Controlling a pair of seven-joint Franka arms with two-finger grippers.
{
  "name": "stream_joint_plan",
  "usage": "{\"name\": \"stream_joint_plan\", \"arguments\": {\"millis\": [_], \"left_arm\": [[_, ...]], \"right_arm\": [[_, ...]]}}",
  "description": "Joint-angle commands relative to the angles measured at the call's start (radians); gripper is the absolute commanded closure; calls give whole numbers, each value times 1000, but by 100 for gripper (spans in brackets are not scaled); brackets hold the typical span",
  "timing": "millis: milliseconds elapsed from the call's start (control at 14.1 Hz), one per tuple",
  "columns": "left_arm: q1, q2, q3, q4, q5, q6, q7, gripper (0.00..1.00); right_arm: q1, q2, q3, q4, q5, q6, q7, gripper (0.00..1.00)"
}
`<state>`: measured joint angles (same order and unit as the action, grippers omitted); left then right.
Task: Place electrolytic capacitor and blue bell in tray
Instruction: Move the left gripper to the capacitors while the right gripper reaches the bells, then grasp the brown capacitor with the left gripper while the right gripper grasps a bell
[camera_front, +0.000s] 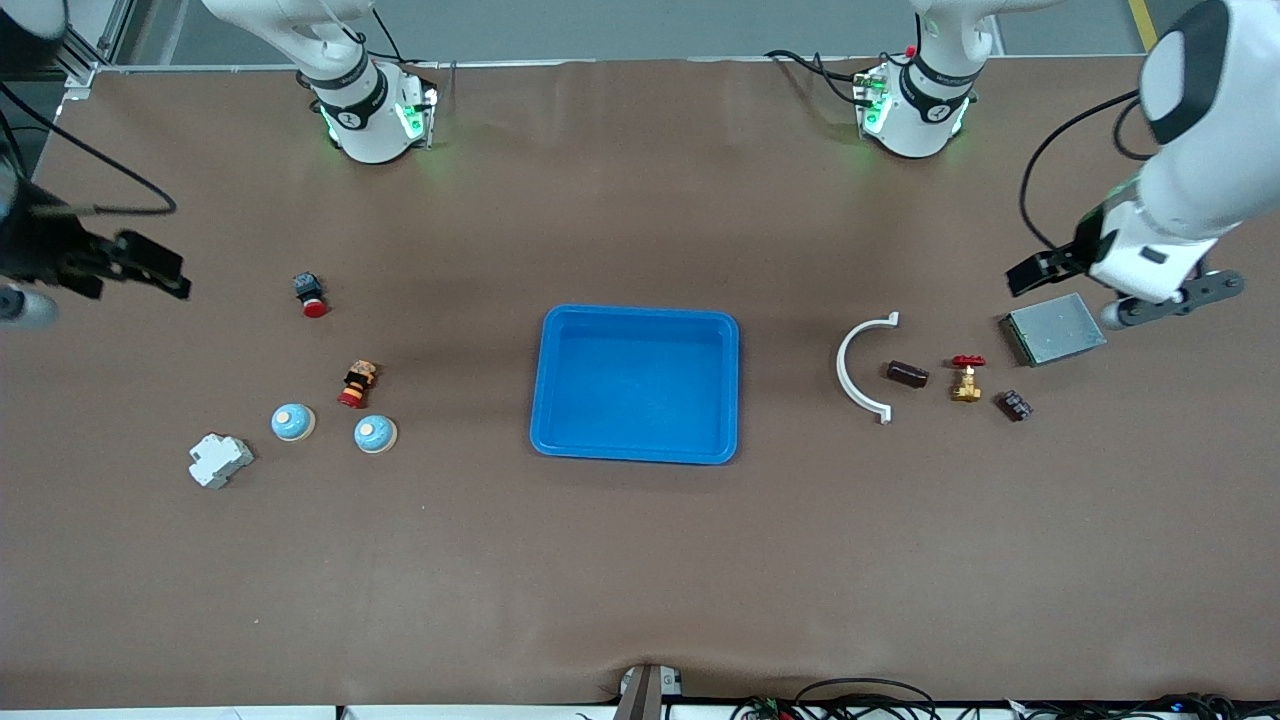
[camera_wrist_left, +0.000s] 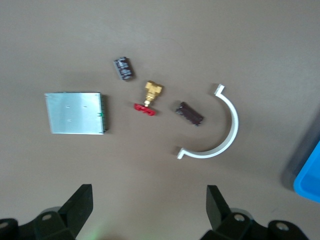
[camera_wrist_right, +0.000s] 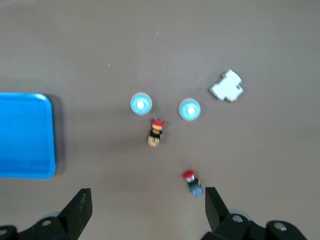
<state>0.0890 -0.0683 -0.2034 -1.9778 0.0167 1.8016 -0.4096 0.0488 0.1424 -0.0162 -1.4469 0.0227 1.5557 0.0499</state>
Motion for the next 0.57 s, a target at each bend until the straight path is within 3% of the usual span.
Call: {"name": "stream_joint_plan", "arguments": {"millis": [0, 283, 495], "left_arm": [[-6, 36, -48, -67, -11, 100, -90, 0], [0, 113, -56, -165, -9, 275, -214, 0], [-3, 211, -56, -171, -6, 366, -406, 11]], "right_arm": [[25, 95, -1, 16, 11, 90, 18, 0], [37, 203, 1, 16, 26, 207, 16, 0], [46, 276, 1, 13, 33, 221, 1, 0]]}}
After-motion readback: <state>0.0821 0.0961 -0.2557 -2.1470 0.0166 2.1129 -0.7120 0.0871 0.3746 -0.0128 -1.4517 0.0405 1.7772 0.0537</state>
